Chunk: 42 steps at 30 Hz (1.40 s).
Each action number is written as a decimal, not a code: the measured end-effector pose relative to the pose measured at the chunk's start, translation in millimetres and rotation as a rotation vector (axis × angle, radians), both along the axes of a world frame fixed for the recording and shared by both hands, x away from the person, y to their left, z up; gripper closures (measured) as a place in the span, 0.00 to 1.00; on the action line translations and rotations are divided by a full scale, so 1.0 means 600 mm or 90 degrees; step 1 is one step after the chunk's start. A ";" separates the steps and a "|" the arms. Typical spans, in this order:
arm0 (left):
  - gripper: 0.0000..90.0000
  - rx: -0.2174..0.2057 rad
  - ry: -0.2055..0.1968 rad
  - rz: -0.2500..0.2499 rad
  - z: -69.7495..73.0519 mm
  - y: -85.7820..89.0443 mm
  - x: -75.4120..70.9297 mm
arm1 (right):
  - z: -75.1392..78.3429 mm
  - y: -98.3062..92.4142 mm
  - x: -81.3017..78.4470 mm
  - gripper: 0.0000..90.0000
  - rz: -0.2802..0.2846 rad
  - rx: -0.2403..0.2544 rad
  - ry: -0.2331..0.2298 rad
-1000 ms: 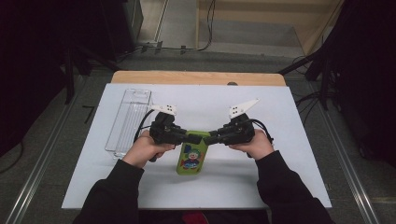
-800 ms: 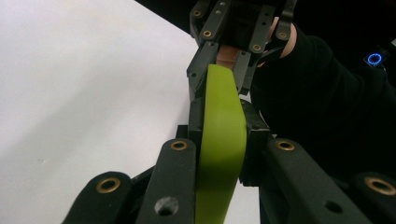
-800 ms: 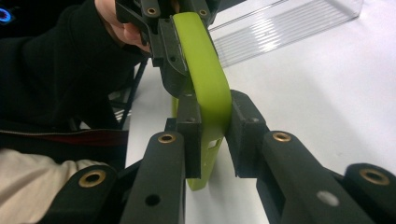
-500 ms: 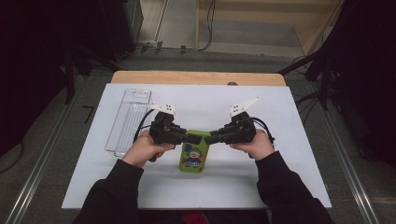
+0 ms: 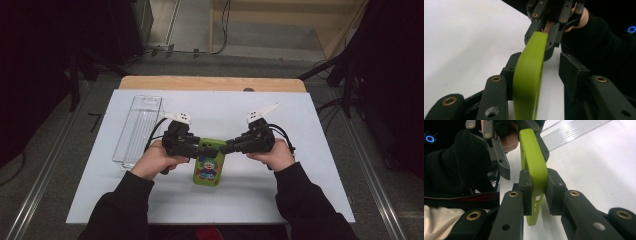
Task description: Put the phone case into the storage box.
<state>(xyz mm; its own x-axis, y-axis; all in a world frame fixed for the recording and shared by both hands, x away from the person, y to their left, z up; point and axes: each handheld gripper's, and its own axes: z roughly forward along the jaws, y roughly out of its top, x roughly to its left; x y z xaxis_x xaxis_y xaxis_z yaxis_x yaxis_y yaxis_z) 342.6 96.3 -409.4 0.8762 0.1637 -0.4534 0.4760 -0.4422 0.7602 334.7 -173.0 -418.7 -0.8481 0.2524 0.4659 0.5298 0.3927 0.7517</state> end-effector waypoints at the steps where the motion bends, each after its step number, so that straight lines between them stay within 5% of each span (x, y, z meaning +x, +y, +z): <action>1: 0.58 0.001 0.005 0.000 0.000 0.000 0.001 | 0.001 0.000 0.000 0.83 0.000 -0.001 -0.001; 15: 0.39 0.016 -0.007 0.025 0.000 0.000 0.002 | 0.010 -0.015 0.000 0.83 -0.023 0.001 0.008; 42: 0.33 0.033 -0.044 0.179 0.009 0.021 0.015 | 0.032 -0.038 -0.006 0.83 -0.153 -0.051 0.031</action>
